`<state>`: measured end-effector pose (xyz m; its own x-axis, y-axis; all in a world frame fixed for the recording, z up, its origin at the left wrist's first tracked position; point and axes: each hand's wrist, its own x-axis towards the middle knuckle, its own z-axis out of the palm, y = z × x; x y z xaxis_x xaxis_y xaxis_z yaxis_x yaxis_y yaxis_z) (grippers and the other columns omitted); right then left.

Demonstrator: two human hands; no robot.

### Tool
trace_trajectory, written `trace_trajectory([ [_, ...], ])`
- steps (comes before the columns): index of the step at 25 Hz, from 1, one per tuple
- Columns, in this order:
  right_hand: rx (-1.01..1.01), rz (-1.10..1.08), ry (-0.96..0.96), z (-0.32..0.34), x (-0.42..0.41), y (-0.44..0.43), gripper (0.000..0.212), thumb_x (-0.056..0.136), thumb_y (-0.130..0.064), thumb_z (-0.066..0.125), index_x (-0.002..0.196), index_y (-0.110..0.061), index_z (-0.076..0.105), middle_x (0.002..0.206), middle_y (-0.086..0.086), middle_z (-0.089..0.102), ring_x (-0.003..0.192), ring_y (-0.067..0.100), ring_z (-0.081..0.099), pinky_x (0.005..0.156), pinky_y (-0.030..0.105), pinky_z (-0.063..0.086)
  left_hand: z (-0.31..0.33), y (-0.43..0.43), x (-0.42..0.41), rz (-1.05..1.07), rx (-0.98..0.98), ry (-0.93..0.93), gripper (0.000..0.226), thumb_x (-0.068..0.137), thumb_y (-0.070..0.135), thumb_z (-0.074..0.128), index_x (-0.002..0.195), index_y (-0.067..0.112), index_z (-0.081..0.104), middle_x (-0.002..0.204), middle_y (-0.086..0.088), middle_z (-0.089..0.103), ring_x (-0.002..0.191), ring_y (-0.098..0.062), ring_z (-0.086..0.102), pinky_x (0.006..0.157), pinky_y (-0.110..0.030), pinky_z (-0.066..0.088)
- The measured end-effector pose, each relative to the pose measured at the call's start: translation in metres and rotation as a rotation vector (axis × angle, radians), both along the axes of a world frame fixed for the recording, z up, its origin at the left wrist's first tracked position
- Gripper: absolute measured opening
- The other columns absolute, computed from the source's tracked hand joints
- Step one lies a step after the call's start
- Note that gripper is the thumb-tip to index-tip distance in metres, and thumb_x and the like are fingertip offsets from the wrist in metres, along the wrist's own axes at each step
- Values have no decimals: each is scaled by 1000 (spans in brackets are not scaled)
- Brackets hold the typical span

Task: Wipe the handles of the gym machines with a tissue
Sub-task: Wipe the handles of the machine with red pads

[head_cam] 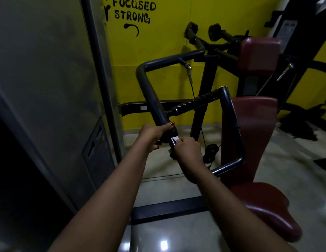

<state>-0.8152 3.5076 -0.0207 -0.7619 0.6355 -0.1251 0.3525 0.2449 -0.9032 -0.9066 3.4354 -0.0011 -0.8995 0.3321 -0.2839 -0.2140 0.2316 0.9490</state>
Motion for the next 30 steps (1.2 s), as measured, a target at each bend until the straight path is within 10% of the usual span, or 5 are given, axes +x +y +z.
trace_trajectory([
  [2,-615,53,-19,5,4,6,23,93,2,39,93,-1,62,65,12,64,55,21,52,53,27,43,-3,1,-1,1,-11,14,52,75,45,79,106,7,62,97,-12,69,88,-28,66,72,-36,50],
  [7,-873,-28,15,8,-12,8,35,90,-5,24,89,5,57,62,14,53,50,20,43,49,25,38,-7,2,-5,1,-1,36,53,75,47,78,107,7,63,97,-12,69,92,-30,66,81,-41,50],
  [9,-692,-58,105,5,-13,4,33,96,-9,31,93,5,61,69,17,57,56,23,52,56,29,44,-8,3,-5,11,1,36,54,76,48,77,109,8,62,98,-11,68,92,-29,65,79,-40,49],
  [16,1220,99,109,-51,32,-28,50,65,-1,74,114,6,67,122,30,60,113,37,62,93,38,52,-15,10,-1,42,60,29,48,76,42,78,108,10,61,95,-11,69,87,-27,67,78,-41,53],
  [30,595,0,-80,-9,23,-17,19,101,-19,42,115,-7,47,89,7,58,78,23,60,60,30,43,-13,3,3,-3,245,-175,47,74,30,82,108,5,61,92,-13,71,73,-23,70,54,-28,56],
])
